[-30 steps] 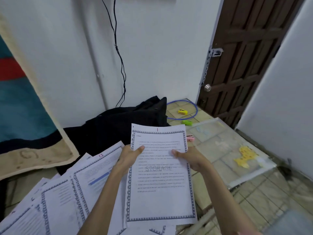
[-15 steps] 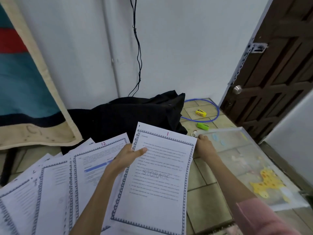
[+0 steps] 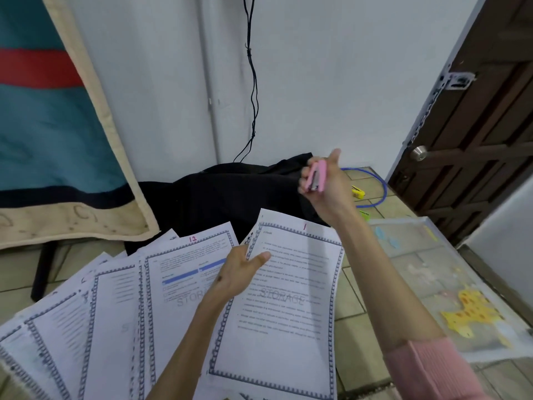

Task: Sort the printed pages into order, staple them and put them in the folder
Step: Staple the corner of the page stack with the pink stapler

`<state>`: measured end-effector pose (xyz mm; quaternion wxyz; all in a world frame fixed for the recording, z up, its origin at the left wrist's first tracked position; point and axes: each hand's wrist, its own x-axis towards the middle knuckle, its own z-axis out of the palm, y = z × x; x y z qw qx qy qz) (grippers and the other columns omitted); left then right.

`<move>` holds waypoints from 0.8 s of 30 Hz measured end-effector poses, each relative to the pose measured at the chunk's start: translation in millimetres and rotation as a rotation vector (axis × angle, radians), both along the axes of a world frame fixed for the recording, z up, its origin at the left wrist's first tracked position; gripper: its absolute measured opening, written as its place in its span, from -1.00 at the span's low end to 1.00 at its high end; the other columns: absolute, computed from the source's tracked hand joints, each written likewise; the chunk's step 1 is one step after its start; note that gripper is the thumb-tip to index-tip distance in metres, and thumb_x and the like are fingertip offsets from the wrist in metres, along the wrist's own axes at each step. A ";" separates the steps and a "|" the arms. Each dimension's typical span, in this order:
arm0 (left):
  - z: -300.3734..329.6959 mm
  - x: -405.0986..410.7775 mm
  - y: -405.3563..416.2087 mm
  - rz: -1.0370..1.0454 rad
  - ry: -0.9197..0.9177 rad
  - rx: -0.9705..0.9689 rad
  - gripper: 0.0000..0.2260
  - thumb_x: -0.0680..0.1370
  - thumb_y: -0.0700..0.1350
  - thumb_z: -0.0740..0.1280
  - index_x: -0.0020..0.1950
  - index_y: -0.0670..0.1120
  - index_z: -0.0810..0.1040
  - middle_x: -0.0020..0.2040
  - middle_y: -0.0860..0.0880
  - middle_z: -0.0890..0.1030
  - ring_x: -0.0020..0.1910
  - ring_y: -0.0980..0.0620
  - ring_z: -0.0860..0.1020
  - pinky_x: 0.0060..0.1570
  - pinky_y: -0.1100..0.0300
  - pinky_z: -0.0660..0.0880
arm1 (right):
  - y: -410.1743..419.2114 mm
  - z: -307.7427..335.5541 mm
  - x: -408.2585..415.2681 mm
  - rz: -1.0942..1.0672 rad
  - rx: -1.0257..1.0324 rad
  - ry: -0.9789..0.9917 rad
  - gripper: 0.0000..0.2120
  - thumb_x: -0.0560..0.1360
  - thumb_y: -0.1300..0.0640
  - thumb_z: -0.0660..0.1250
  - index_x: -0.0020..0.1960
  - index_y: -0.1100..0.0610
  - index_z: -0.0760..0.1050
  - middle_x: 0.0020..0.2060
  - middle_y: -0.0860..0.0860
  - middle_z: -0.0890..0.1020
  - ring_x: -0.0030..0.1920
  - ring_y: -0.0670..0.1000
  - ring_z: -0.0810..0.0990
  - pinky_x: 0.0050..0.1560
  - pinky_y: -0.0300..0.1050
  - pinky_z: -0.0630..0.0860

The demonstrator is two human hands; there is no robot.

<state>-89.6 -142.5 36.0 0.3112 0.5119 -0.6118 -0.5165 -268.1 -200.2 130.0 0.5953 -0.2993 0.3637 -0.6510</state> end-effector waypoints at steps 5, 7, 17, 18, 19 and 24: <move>1.1 1.4 6.5 0.023 0.037 -0.036 -0.79 0.57 -0.11 0.27 0.18 -0.09 0.55 -0.09 0.14 0.61 -0.07 0.15 0.60 -0.17 0.45 0.50 | 5.1 -2.0 34.4 0.001 0.047 -0.034 -0.54 0.61 0.04 0.01 -0.42 0.14 0.34 -0.54 0.04 0.41 -0.56 -0.03 0.35 -0.50 -0.24 0.29; 1.5 1.9 8.7 0.035 0.053 -0.043 -0.80 0.57 -0.12 0.27 0.17 -0.10 0.56 -0.09 0.13 0.61 -0.07 0.14 0.60 -0.17 0.45 0.50 | 5.7 -6.9 39.9 -0.126 -0.032 0.165 -0.48 0.62 0.05 -0.03 -0.47 0.13 0.37 -0.55 0.06 0.42 -0.56 -0.03 0.38 -0.47 -0.21 0.30; 5.0 3.7 12.7 0.001 0.079 -0.060 -0.82 0.58 -0.10 0.26 0.14 -0.06 0.57 -0.08 0.16 0.63 -0.07 0.24 0.59 -0.13 0.42 0.51 | 15.8 -22.3 51.8 -0.195 -0.341 0.631 -0.49 0.54 -0.17 -0.06 -0.31 0.14 0.43 -0.44 0.14 0.55 -0.43 0.07 0.54 -0.37 -0.20 0.47; 4.9 4.0 12.7 0.000 0.078 -0.061 -0.82 0.58 -0.10 0.26 0.14 -0.05 0.57 -0.08 0.16 0.63 -0.06 0.23 0.59 -0.13 0.43 0.51 | 15.9 -22.3 52.9 -0.223 -0.353 0.643 -0.49 0.53 -0.19 -0.06 -0.32 0.13 0.43 -0.45 0.14 0.55 -0.43 0.07 0.53 -0.36 -0.18 0.46; 5.2 4.1 12.8 -0.002 0.078 -0.061 -0.82 0.57 -0.10 0.26 0.14 -0.05 0.57 -0.08 0.16 0.63 -0.06 0.23 0.59 -0.14 0.44 0.50 | 15.8 -22.6 53.8 -0.242 -0.362 0.650 -0.48 0.54 -0.20 -0.06 -0.33 0.12 0.43 -0.46 0.14 0.54 -0.43 0.07 0.53 -0.36 -0.17 0.45; 5.6 3.0 13.5 -0.017 0.072 -0.054 -0.84 0.58 -0.08 0.26 0.11 -0.03 0.57 -0.08 0.15 0.64 -0.04 0.17 0.61 -0.07 0.33 0.51 | 13.7 -24.5 57.8 -0.272 -0.373 0.688 -0.49 0.61 -0.08 -0.09 -0.36 0.07 0.43 -0.47 0.09 0.54 -0.42 0.03 0.53 -0.31 -0.21 0.46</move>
